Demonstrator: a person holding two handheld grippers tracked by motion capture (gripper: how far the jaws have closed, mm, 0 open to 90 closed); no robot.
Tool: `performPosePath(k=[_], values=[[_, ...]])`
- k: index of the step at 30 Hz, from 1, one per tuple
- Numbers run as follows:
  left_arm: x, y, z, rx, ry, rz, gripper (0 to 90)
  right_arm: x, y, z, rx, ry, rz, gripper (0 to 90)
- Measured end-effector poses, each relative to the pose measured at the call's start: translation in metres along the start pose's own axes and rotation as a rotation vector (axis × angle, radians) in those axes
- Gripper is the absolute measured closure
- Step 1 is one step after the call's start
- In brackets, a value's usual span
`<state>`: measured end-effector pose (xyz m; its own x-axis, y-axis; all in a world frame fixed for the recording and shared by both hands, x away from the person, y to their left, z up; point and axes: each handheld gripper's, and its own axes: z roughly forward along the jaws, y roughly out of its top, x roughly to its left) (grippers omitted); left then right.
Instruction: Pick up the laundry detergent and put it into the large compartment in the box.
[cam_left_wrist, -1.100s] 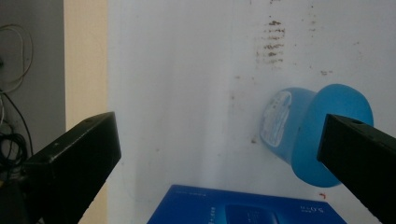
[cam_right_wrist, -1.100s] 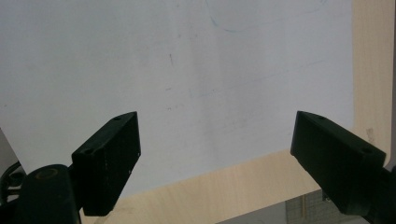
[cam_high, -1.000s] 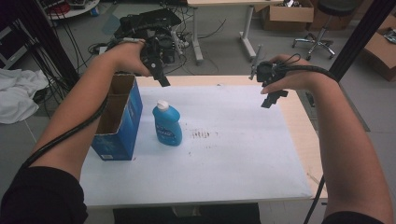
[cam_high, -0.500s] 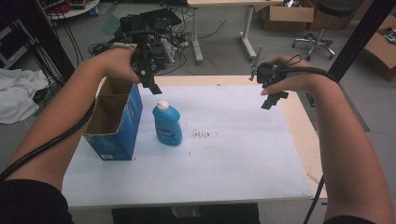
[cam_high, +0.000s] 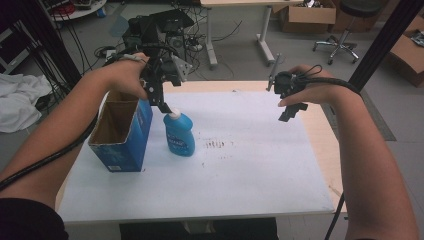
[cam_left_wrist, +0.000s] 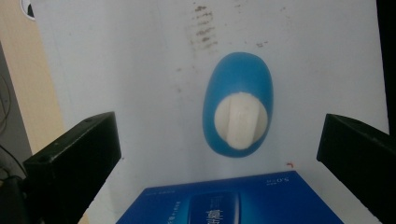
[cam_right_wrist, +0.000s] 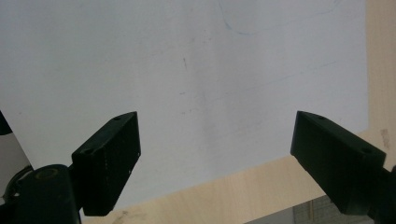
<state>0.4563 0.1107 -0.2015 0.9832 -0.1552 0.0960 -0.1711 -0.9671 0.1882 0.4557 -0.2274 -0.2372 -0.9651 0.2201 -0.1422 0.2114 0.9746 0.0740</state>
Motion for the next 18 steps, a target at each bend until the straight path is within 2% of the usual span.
performPosePath(k=[2,3,10,18], values=[[-0.001,0.0,0.001,0.0,-0.002,0.003,0.1,0.0,0.0,0.001,-0.003,0.001,0.0,16.2],[-0.003,0.001,0.002,0.002,0.0,0.028,0.1,0.001,0.001,0.002,-0.001,0.001,0.001,16.2],[-0.008,0.002,0.009,0.012,-0.012,0.055,0.1,0.004,0.003,0.005,-0.001,0.001,-0.001,16.2],[-0.016,0.004,0.03,0.04,-0.036,0.104,0.1,0.006,0.004,0.008,-0.005,0.002,0.005,16.2]])
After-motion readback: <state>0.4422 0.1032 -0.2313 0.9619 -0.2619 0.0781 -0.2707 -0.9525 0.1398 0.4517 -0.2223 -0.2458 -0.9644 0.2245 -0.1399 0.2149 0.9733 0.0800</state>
